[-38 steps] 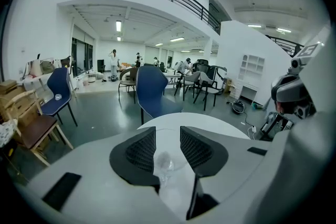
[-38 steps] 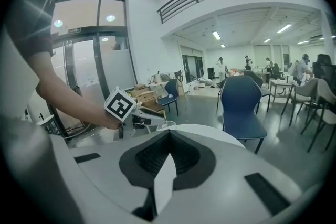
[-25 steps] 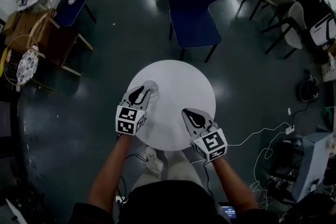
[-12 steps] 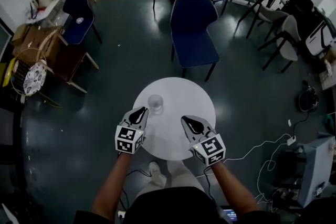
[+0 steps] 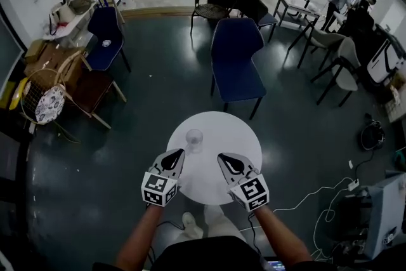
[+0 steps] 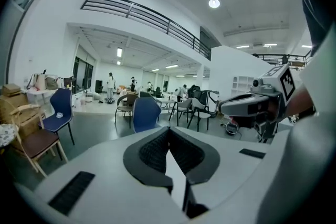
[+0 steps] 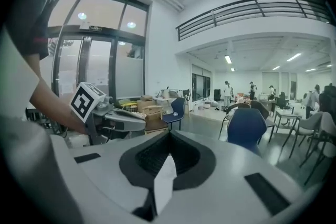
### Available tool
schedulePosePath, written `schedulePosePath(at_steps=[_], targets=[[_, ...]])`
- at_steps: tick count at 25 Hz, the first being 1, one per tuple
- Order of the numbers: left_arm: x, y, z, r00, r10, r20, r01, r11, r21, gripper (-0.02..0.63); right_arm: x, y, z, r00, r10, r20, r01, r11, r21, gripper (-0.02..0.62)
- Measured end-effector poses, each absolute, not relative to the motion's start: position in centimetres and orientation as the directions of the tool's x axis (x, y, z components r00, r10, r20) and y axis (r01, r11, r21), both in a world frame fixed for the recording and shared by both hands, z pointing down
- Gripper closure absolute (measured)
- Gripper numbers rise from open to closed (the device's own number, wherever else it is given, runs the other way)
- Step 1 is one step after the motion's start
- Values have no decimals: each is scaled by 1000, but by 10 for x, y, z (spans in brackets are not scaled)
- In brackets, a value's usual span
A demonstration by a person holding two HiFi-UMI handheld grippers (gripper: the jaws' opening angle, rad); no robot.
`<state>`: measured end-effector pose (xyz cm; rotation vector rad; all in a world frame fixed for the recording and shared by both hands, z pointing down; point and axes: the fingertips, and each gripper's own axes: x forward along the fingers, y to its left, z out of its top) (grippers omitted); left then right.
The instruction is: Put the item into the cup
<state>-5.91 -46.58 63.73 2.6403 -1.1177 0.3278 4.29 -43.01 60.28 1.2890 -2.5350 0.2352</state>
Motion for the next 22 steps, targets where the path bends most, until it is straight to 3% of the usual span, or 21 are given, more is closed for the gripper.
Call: schedulePosePath(at_steps=[22], targets=[[-136,-326,532,735,-663,139,-674,-737,50,589,-41,-339,529,-550,-808,211,-822,568,31,580]])
